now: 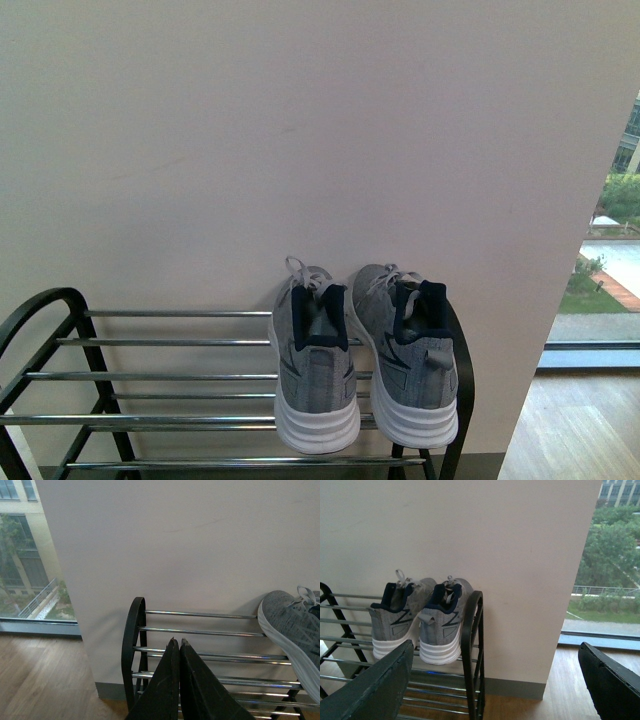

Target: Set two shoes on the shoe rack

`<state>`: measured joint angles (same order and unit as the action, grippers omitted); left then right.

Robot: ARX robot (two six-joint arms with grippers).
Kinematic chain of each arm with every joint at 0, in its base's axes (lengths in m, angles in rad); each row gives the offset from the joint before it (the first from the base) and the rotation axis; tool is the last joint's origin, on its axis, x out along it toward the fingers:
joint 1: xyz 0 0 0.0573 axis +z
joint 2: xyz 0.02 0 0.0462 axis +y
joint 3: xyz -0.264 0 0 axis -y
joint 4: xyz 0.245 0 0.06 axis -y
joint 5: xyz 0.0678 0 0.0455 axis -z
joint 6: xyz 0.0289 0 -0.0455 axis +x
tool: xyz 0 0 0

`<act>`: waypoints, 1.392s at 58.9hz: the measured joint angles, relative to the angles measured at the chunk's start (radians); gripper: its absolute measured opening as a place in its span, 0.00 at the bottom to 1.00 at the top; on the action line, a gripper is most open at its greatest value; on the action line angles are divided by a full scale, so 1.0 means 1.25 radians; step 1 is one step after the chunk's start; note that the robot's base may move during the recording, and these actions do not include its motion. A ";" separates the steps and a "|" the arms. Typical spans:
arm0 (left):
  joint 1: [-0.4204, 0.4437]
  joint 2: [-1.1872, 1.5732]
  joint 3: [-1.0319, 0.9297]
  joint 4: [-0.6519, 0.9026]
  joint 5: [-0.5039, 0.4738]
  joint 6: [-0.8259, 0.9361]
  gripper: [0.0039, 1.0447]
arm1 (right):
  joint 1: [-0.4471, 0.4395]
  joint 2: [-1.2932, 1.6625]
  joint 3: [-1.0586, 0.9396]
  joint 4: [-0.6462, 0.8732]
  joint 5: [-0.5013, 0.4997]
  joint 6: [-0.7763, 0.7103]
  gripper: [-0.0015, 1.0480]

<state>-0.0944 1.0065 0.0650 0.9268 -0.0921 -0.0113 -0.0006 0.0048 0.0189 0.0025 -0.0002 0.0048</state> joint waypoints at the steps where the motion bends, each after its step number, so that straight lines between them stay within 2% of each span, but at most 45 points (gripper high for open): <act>1: 0.003 -0.013 -0.003 -0.010 0.003 0.000 0.01 | 0.000 0.000 0.000 0.000 0.000 0.000 0.91; 7: 0.047 -0.075 -0.016 -0.058 0.063 0.001 0.01 | 0.000 0.000 0.000 0.000 0.000 0.000 0.91; 14: 0.071 -0.141 -0.026 -0.112 0.066 0.001 0.01 | 0.000 0.000 0.000 0.000 0.000 0.000 0.91; 58: 0.072 -0.497 -0.040 -0.434 0.073 0.001 0.01 | 0.000 0.000 0.000 0.000 0.000 0.000 0.91; 82: 0.072 -0.620 -0.041 -0.555 0.073 0.001 0.01 | 0.000 0.000 0.000 0.000 0.000 0.000 0.91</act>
<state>-0.0044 0.2321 0.0143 0.2325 -0.0013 -0.0101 -0.0006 0.0048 0.0189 0.0025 0.0002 0.0048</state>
